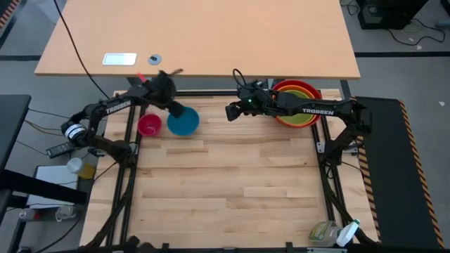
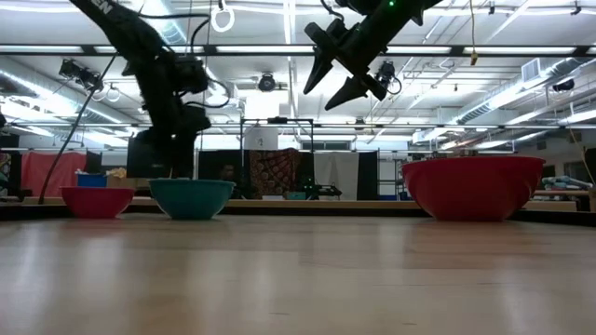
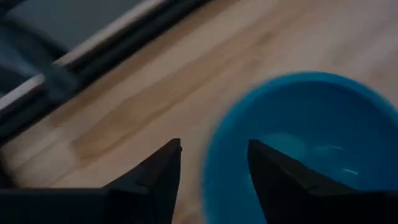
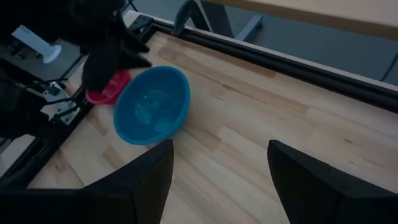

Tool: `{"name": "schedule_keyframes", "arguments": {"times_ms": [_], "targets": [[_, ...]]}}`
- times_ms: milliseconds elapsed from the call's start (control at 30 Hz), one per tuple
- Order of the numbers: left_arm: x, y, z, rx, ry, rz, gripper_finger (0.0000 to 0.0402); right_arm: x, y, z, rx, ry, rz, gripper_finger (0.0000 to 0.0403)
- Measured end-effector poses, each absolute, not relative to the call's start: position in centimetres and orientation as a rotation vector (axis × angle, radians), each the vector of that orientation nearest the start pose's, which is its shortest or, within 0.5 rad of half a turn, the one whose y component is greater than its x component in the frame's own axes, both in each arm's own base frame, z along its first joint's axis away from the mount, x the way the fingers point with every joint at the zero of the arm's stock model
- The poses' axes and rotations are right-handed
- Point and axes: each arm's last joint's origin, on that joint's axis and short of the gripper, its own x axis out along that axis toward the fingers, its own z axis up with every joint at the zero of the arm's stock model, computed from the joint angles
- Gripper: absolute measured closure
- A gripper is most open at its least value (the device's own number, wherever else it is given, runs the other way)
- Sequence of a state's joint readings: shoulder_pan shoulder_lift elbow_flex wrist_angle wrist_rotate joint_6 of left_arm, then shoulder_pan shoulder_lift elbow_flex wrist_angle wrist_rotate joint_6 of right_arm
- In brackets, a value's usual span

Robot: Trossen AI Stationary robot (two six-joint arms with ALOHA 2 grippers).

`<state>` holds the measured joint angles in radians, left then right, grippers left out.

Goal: Nest bowls inside each other
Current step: Stack the blue bowl on top of the green bowl

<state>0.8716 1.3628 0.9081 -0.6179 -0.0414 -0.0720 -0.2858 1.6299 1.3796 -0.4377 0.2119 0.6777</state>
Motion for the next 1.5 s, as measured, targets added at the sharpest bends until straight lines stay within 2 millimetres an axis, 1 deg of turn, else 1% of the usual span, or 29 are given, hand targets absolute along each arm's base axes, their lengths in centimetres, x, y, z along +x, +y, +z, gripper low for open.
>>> {"name": "schedule_keyframes", "arguments": {"times_ms": [100,200,333,467,567,800,867,933,1000,1100,1133,1267,1367,1500], "targets": [[14.9,20.8,22.2,-0.540,1.007,0.910,0.0219,34.6,-10.7,30.3,0.660,0.507,-0.692,0.0138],[13.9,21.2,22.1,-0.590,1.007,0.887,0.0220,34.7,-10.7,30.4,0.661,0.498,-0.689,0.0138],[13.4,21.3,22.0,-0.656,0.995,0.839,0.0221,34.7,-10.7,30.5,0.660,0.482,-0.687,0.0138],[13.7,21.2,21.4,-0.687,1.023,0.782,0.0221,34.8,-10.9,30.7,0.657,0.463,-0.686,0.0138],[14.2,21.2,20.3,-0.708,1.084,0.729,0.0221,34.9,-10.9,30.7,0.655,0.453,-0.683,0.0138],[15.5,21.3,18.0,-0.738,1.175,0.680,0.0225,34.9,-10.7,30.7,0.654,0.455,-0.678,0.0138],[15.8,21.2,17.8,-0.735,1.189,0.666,0.0240,34.9,-10.7,30.7,0.654,0.456,-0.677,0.0138],[16.2,20.9,17.7,-0.724,1.195,0.652,0.0268,34.9,-10.7,30.7,0.654,0.466,-0.680,0.0138],[16.6,20.7,17.7,-0.708,1.190,0.639,0.0306,34.8,-10.7,30.6,0.653,0.479,-0.683,0.0138],[17.0,20.3,18.1,-0.693,1.176,0.608,0.0373,34.7,-10.7,30.3,0.652,0.502,-0.690,0.0138],[17.2,20.1,18.3,-0.690,1.168,0.598,0.0385,34.7,-10.7,30.2,0.650,0.511,-0.691,0.0138],[18.2,19.2,19.3,-0.663,1.107,0.615,0.0387,35.3,-10.4,28.9,0.625,0.576,-0.679,0.0138],[19.4,18.3,20.5,-0.638,1.011,0.622,0.0391,36.2,-10.0,27.9,0.613,0.608,-0.640,0.0138],[21.4,16.8,21.4,-0.654,0.905,0.602,0.0392,36.8,-9.6,27.4,0.608,0.601,-0.624,0.0143]]}}
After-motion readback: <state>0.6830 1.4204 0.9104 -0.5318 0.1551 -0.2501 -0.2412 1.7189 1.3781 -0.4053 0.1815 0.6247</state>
